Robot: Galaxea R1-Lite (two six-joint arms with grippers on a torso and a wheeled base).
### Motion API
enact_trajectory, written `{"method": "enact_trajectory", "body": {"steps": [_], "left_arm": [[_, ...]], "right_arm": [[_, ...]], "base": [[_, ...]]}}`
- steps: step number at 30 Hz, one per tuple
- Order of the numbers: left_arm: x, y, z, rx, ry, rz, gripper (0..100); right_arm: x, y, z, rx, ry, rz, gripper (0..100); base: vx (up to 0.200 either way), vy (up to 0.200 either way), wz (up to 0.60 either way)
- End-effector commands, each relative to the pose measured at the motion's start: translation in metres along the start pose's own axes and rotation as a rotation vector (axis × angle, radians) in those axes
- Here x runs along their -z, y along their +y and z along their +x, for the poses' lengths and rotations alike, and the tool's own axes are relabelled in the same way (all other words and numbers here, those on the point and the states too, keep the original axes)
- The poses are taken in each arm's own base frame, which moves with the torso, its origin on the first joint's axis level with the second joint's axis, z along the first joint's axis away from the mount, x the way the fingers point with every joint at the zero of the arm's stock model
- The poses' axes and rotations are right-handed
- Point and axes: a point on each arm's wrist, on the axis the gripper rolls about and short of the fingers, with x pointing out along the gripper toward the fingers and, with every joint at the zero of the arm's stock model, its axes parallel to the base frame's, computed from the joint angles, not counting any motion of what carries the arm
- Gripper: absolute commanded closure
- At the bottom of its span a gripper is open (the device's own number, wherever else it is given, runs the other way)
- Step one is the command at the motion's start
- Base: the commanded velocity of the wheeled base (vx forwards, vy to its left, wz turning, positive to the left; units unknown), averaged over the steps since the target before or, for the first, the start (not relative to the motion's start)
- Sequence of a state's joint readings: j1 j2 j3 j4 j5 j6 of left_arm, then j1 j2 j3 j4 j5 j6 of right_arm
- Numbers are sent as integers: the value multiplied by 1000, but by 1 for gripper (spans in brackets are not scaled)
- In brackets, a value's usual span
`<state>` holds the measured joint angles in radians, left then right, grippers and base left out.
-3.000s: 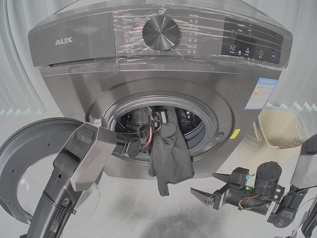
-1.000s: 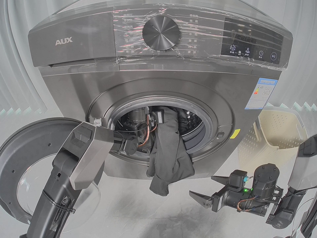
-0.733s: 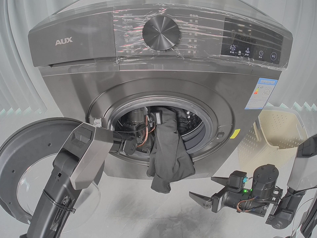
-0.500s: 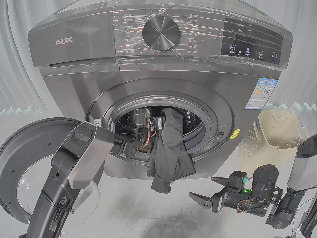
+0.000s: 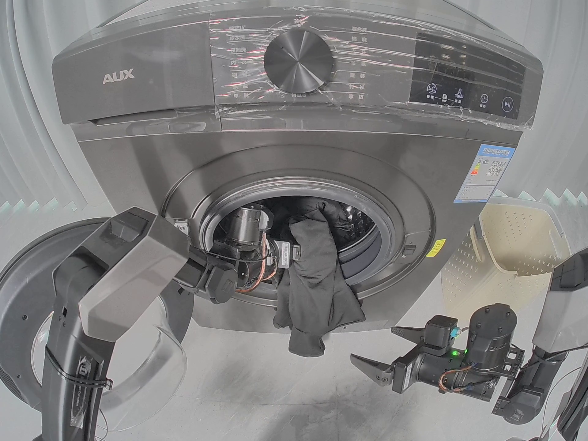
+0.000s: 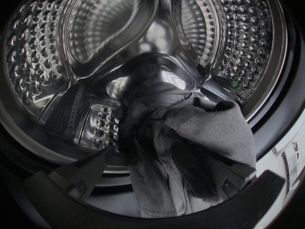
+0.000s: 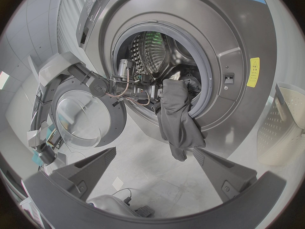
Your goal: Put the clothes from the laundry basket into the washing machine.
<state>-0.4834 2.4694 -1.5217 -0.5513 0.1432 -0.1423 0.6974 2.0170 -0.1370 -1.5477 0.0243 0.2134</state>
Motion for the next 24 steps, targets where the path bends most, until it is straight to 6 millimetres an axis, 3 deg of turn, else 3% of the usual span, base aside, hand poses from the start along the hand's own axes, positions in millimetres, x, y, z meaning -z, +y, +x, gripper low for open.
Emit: {"method": "enact_trajectory", "body": {"steps": [1,13,19,24], "left_arm": [[-13,1,-27,11,2,13,0],[-13,6,-43,31,30,30,0],[-5,-8,-59,154,75,53,0],[3,-20,-54,200,86,81,0]], "right_arm": [[0,0,0,-1,1,0,0],[1,0,1,-2,3,-1,0],[1,0,1,-2,3,-1,0],[2,0,1,-2,9,-1,0]], "base": [[0,0,0],[0,0,0],[0,0,0],[0,0,0]]}}
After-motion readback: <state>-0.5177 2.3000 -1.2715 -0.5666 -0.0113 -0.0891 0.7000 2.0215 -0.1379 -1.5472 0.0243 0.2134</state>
